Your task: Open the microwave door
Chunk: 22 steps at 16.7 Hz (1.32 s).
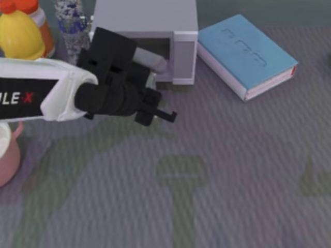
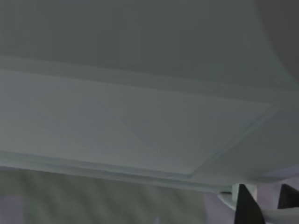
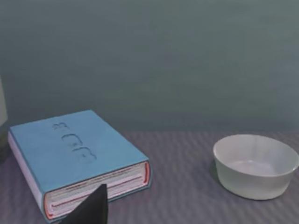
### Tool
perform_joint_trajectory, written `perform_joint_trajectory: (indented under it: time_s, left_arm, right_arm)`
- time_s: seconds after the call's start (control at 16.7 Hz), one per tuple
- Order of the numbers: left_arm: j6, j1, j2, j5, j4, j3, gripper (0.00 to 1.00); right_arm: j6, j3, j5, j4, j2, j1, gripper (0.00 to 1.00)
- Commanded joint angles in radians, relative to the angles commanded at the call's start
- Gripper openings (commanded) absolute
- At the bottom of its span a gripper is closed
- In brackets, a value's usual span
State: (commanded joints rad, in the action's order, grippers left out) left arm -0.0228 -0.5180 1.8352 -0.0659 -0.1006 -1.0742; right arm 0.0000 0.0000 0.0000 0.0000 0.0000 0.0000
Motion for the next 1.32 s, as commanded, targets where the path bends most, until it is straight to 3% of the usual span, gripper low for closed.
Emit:
perform_joint_trajectory:
  time_s: [0.54,1.32]
  left_arm:
    - [-0.093,0.044,-0.035,-0.068,0.0,0.041,0.0]
    - [-0.096,0.046,-0.036,-0.07,-0.001,0.042,0.0]
  right_arm:
    - [0.0,0.0,0.0,0.0,0.0,0.0,1.0]
    - [0.0,0.0,0.0,0.0,0.0,0.0,1.0]
